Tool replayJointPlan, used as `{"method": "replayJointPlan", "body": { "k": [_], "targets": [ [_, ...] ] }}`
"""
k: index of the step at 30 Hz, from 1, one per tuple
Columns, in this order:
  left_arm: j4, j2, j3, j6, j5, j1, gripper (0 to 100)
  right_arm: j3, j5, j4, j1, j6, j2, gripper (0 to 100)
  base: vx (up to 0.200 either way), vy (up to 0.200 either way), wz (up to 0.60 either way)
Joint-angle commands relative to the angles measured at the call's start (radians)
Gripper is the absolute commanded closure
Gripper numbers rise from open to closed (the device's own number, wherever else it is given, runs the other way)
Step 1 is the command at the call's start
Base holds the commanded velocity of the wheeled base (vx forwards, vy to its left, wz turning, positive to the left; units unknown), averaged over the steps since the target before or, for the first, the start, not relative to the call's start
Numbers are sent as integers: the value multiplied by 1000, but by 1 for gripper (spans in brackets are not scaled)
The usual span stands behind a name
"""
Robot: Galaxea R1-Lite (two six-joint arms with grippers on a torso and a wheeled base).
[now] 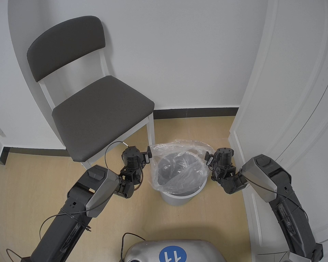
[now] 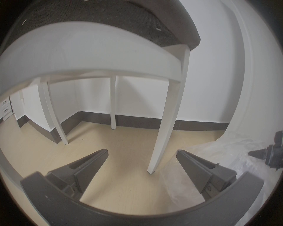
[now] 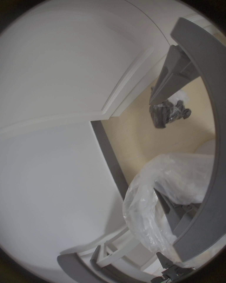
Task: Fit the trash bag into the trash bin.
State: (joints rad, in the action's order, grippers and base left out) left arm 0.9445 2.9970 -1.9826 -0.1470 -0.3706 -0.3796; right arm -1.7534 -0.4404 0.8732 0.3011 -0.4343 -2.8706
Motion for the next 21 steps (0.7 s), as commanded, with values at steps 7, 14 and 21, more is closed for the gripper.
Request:
{"method": "replayJointPlan", "body": {
  "k": [7, 14, 21],
  "targets": [
    [-47, 37, -17, 3, 1, -2, 0, -35, -18, -138, -5, 2, -18, 0, 0, 0, 0],
    [-110, 22, -17, 3, 6, 21, 0, -58, -17, -181, -3, 3, -18, 0, 0, 0, 0],
    [-110, -9, -17, -69, 12, 10, 0, -169, -14, -175, -3, -43, -15, 0, 0, 0, 0]
  ]
}}
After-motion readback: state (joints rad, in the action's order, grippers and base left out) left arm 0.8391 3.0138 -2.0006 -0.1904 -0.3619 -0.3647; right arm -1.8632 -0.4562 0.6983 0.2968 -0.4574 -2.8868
